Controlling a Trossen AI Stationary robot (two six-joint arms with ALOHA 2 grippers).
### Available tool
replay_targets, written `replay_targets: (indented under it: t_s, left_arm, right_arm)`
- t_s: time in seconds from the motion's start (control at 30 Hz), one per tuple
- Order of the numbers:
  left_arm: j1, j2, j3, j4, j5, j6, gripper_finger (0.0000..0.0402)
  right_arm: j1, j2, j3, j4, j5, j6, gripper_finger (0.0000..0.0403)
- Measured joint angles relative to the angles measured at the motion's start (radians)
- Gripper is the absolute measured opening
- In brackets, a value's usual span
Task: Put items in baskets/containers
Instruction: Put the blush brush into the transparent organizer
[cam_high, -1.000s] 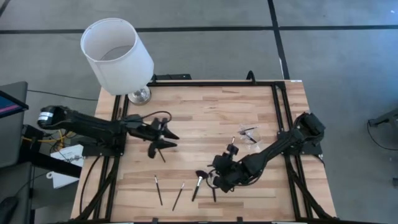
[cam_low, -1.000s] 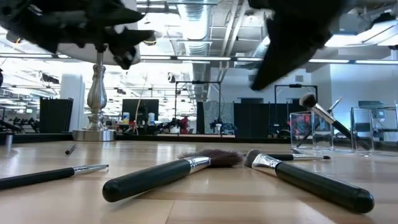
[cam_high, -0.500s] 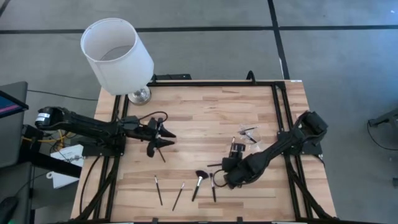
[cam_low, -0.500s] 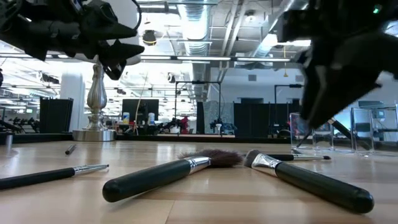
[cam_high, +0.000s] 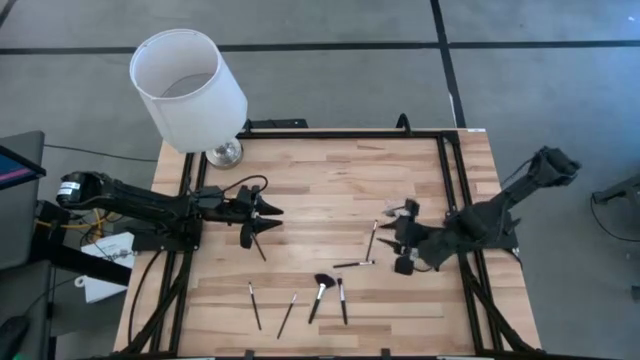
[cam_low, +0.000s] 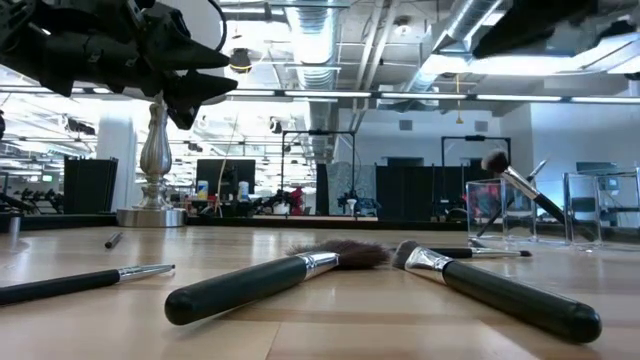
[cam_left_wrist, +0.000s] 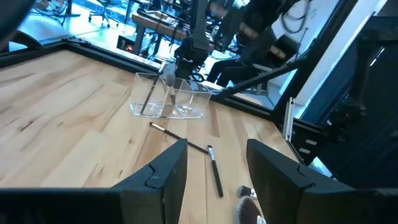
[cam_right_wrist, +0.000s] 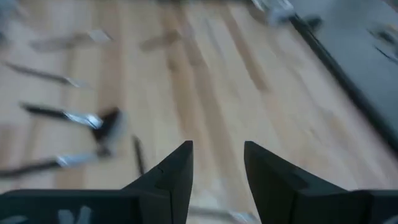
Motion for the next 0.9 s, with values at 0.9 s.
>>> replay_targets:
  t_s: [0.9]
  left_arm:
    - [0.000, 0.000, 0.000, 0.001, -0.075, -0.033, 0.0163]
  right_arm:
    - [-0.145, 0.676, -0.327, 1.113, -0.414, -0.040, 0.0127]
